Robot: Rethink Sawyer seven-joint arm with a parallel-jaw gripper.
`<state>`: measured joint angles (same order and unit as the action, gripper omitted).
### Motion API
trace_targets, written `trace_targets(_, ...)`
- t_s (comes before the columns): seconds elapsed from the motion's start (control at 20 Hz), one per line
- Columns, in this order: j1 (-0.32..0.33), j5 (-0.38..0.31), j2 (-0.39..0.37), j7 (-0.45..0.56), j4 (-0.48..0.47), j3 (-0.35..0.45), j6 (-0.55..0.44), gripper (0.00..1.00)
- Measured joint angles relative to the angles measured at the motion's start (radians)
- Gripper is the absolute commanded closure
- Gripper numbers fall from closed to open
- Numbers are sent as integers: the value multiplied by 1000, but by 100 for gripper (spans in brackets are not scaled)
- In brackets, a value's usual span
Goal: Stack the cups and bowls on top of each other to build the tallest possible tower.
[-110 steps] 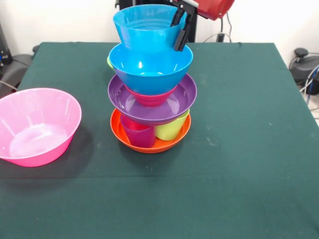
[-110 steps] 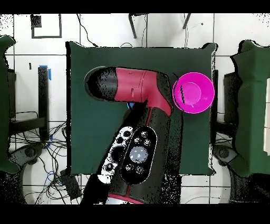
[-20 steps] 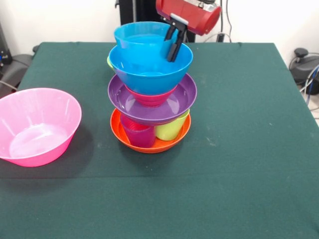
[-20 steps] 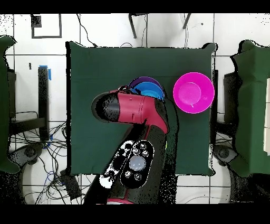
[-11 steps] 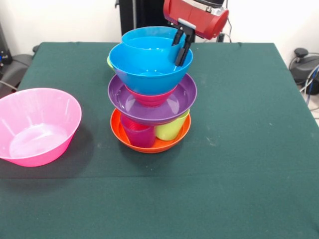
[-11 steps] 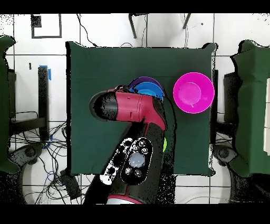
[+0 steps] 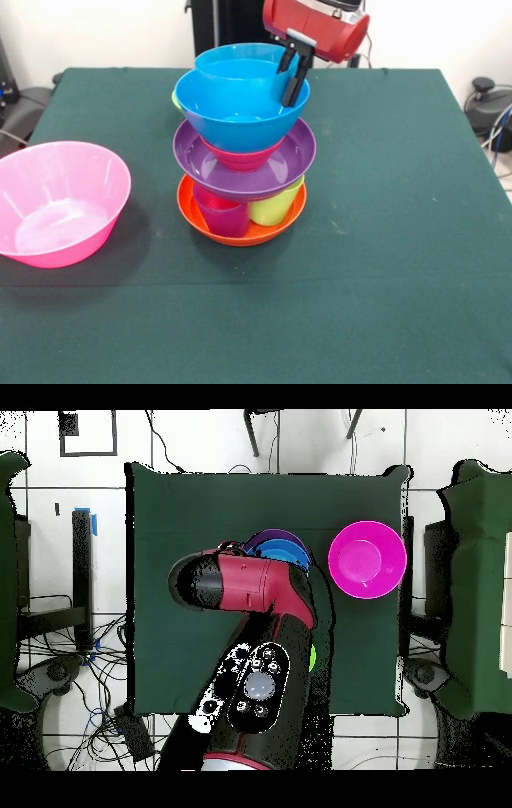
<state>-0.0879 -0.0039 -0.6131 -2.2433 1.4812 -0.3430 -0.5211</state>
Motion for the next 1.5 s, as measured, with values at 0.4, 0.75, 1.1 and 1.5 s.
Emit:
trace_targets(0.4, 0, -2, 1, 0, -17, 0, 0, 100)
trace_targets(0.75, -8, -2, 3, 0, -33, -14, 0, 0)
trace_targets(1.1, -32, -2, 8, 0, -47, -34, -22, 0)
trace_targets(1.5, -35, -2, 21, 0, -56, -35, -22, 0)
